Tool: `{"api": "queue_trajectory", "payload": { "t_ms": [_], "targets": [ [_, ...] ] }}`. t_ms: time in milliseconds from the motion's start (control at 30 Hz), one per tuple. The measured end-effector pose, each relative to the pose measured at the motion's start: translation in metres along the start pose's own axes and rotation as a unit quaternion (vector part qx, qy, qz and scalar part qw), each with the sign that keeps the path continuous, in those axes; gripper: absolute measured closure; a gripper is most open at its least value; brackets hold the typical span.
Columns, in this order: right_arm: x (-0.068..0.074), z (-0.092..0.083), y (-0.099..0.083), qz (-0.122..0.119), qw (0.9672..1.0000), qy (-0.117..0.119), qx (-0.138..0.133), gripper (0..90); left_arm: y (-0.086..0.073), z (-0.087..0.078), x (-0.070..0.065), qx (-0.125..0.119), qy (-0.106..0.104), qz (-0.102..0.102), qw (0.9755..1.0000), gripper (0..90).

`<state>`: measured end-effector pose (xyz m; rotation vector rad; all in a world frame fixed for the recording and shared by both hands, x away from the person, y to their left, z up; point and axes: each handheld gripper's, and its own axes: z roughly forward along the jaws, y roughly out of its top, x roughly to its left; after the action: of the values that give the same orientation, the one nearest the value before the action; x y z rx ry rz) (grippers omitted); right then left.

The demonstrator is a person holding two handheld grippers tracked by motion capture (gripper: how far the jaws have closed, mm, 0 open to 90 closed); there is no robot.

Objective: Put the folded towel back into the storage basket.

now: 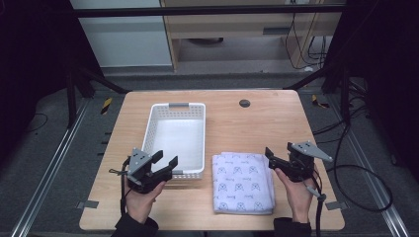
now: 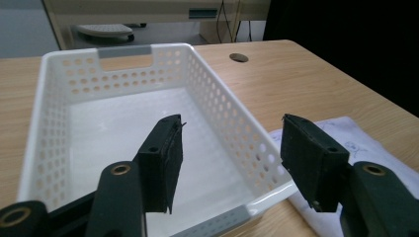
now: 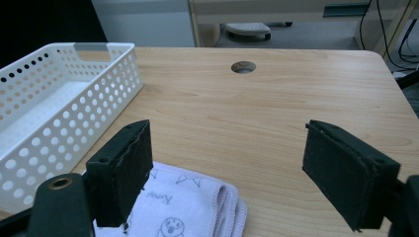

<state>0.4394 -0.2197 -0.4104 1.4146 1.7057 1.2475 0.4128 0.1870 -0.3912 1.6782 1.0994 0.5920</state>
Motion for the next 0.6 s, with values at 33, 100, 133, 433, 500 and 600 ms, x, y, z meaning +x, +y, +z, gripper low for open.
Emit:
{"api": "queue_trajectory", "payload": {
  "t_ms": [33, 100, 133, 433, 500, 600],
  "targets": [
    [0.000, 0.000, 0.000, -0.001, 1.0000, 0.000, 0.000, 19.5, 0.002, 0.003, -0.005, 0.002, -0.003, 0.006, 1.0000, 40.8],
    [0.000, 0.001, 0.002, -0.004, 1.0000, 0.003, 0.001, 19.5, 0.004, 0.008, -0.013, 0.001, -0.007, 0.010, 0.9999, 40.9],
    [0.000, 0.002, 0.002, -0.006, 1.0000, 0.002, 0.000, 19.5, 0.005, 0.010, -0.017, 0.002, -0.008, 0.011, 0.9999, 40.9],
    [0.000, 0.006, 0.001, -0.011, 0.9999, 0.011, 0.007, 19.6, 0.001, 0.029, -0.051, 0.010, -0.028, 0.006, 0.9995, 42.1],
    [-0.002, 0.005, 0.001, -0.012, 0.9998, 0.012, 0.006, 19.6, -0.003, 0.030, -0.056, 0.014, -0.034, 0.012, 0.9992, 42.5],
    [-0.003, 0.005, 0.000, -0.008, 0.9999, 0.012, 0.006, 19.8, -0.010, 0.032, -0.061, 0.022, -0.034, 0.024, 0.9989, 42.9]
  ]
}}
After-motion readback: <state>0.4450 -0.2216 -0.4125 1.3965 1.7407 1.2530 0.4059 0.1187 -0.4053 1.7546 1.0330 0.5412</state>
